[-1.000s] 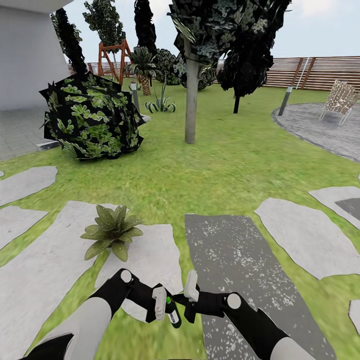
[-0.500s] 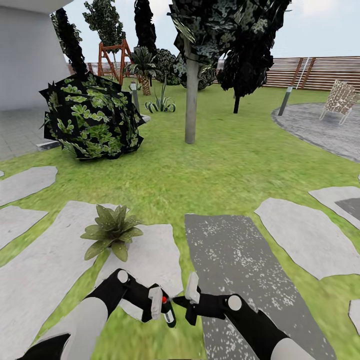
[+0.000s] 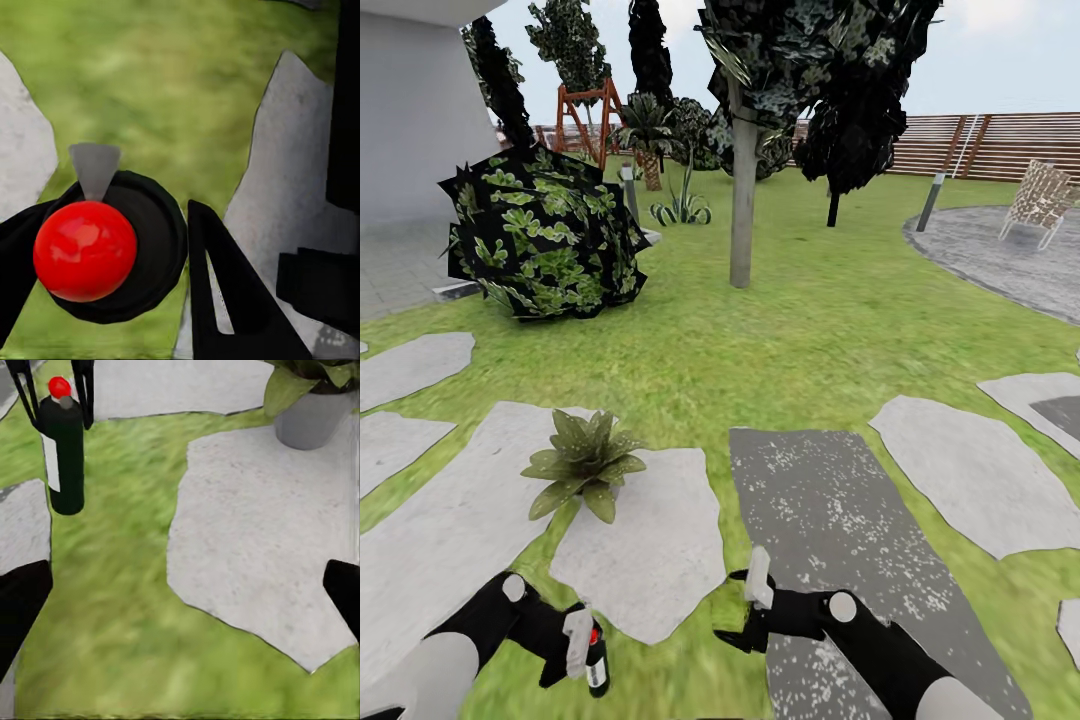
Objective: Pick up the pesticide atomizer in the garden and spray insectifuge to fully cover both potted plants in the garden.
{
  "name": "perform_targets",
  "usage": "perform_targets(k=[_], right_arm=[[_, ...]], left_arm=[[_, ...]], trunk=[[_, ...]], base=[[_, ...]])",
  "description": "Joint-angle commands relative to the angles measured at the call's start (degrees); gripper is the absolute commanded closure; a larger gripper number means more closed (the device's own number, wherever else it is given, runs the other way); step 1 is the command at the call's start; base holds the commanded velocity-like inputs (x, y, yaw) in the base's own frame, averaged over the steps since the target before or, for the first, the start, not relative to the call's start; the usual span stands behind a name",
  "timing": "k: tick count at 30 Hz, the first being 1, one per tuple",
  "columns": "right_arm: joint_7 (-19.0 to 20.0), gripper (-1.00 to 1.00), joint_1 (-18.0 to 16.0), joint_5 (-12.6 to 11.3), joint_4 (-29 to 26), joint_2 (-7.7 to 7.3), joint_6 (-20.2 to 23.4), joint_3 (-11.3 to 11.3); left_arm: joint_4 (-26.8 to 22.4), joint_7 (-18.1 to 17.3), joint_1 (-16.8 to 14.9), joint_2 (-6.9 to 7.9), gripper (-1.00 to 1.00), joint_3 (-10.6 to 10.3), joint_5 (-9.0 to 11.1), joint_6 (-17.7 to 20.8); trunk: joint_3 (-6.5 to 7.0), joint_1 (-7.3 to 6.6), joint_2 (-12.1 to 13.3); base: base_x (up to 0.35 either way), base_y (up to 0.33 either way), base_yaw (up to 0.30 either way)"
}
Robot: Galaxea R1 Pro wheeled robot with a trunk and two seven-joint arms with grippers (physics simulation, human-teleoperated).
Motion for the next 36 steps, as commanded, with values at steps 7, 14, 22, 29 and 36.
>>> perform_targets(k=[7,14,22,29,36], right_arm=[[-19.72,-1.0,-0.01,0.34,17.97,-1.58,-0.8,0.31],[-43.82,-1.0,1.25,-13.45,38.03,-0.97,-19.83,0.19],[-45.51,-1.0,4.06,-34.53,39.06,-1.26,-22.66,0.25],[-45.42,-1.0,4.19,-34.41,39.13,-0.94,-22.75,0.43],[-45.24,-1.0,5.0,-34.25,39.17,-0.51,-21.83,0.45]], left_arm=[[3.03,18.16,3.4,1.42,1.0,5.18,3.3,0.63],[10.3,44.48,11.97,1.18,1.0,24.67,22.19,-0.41],[11.27,60.24,17.03,1.02,1.0,26.43,29.9,-6.32],[13.76,60.67,17.7,0.78,1.0,26.13,29.73,-6.62],[13.97,60.89,17.71,0.83,1.0,26.39,30.1,-6.81]], trunk=[[-0.04,-0.01,-0.02],[-0.04,-0.01,-0.02],[-0.04,-0.01,-0.02],[-0.04,-0.01,-0.02],[-0.04,-0.01,-0.02]], base=[[0.0,0.0,0.0],[0.0,0.0,0.0],[0.0,0.0,0.0],[0.0,0.0,0.0],[0.0,0.0,0.0]])
